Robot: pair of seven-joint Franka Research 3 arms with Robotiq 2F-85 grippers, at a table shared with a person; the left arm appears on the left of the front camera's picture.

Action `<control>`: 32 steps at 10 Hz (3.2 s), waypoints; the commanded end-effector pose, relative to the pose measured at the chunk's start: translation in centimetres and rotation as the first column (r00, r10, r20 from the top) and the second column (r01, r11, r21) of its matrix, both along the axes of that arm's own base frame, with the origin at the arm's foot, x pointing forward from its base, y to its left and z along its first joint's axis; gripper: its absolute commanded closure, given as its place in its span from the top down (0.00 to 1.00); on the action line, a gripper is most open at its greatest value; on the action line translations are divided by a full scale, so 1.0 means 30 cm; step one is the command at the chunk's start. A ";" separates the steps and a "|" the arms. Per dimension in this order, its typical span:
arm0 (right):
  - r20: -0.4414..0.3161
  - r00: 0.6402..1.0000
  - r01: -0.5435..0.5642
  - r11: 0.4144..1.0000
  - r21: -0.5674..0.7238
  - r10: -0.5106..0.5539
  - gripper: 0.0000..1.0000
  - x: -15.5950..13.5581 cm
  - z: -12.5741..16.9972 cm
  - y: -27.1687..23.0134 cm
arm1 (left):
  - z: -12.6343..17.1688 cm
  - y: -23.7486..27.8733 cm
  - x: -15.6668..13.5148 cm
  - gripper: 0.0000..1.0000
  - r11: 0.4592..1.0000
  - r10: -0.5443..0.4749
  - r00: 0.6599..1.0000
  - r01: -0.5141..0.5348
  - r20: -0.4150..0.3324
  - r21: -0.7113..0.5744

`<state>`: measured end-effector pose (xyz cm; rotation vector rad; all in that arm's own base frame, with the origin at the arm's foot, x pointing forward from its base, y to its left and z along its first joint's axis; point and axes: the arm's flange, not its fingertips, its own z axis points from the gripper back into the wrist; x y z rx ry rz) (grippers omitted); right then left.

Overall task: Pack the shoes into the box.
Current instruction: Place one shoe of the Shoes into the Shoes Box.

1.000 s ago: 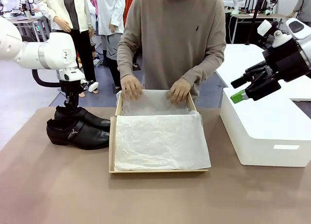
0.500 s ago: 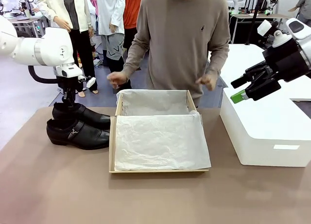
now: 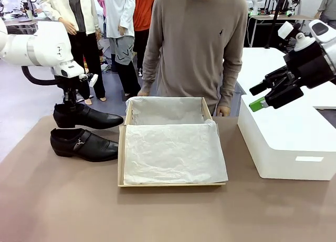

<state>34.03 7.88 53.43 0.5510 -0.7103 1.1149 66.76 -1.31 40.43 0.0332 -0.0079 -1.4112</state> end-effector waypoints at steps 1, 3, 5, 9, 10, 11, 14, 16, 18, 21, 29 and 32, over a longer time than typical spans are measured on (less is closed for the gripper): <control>0.023 1.000 -0.022 0.999 0.023 0.021 1.00 0.015 0.001 0.003 | 0.059 0.011 -0.048 0.00 0.999 0.015 0.999 -0.016 0.044 0.033; 0.023 1.000 -0.022 0.999 0.023 0.021 1.00 0.015 0.001 0.003 | 0.143 0.016 -0.064 0.00 0.998 0.026 0.997 -0.030 0.079 0.047; 0.023 1.000 -0.022 0.999 0.023 0.021 1.00 0.015 0.001 0.003 | 0.258 0.005 -0.090 0.00 0.997 0.030 0.994 -0.037 0.105 0.067; 0.023 1.000 -0.022 0.999 0.023 0.021 1.00 0.015 0.001 0.003 | 0.415 -0.085 -0.150 0.00 0.998 0.049 0.998 -0.050 0.041 0.025; 0.023 1.000 -0.022 0.999 0.023 0.021 1.00 0.015 0.001 0.003 | 0.439 -0.124 -0.166 0.00 0.999 0.037 0.999 -0.037 0.024 0.005; 0.023 1.000 -0.022 0.999 0.023 0.021 1.00 0.015 0.001 0.003 | 0.457 -0.163 -0.180 0.00 1.000 0.025 1.000 -0.025 0.018 -0.002; 0.023 1.000 -0.022 0.999 0.023 0.021 1.00 0.015 0.001 0.003 | 0.491 -0.248 -0.202 0.00 0.999 0.013 1.000 -0.012 0.009 -0.032; 0.023 1.000 -0.022 0.999 0.023 0.021 1.00 0.015 0.001 0.003 | 0.467 -0.257 -0.200 0.00 1.000 -0.013 1.000 0.013 0.017 -0.004; 0.023 1.000 -0.022 0.999 0.023 0.021 1.00 0.015 0.001 0.003 | 0.467 -0.257 -0.200 0.00 1.000 -0.013 1.000 0.013 0.017 -0.004; 0.023 1.000 -0.022 0.999 0.023 0.021 1.00 0.015 0.001 0.003 | 0.467 -0.257 -0.200 0.00 1.000 -0.013 1.000 0.013 0.017 -0.004; 0.023 1.000 -0.022 0.999 0.023 0.021 1.00 0.015 0.001 0.003 | 0.549 -0.706 -0.213 0.00 0.998 0.027 0.999 -0.029 -0.038 -0.048; 0.023 1.000 -0.022 0.999 0.023 0.021 1.00 0.015 0.001 0.003 | 0.515 -0.880 -0.192 0.00 0.995 -0.080 0.996 0.082 0.028 -0.049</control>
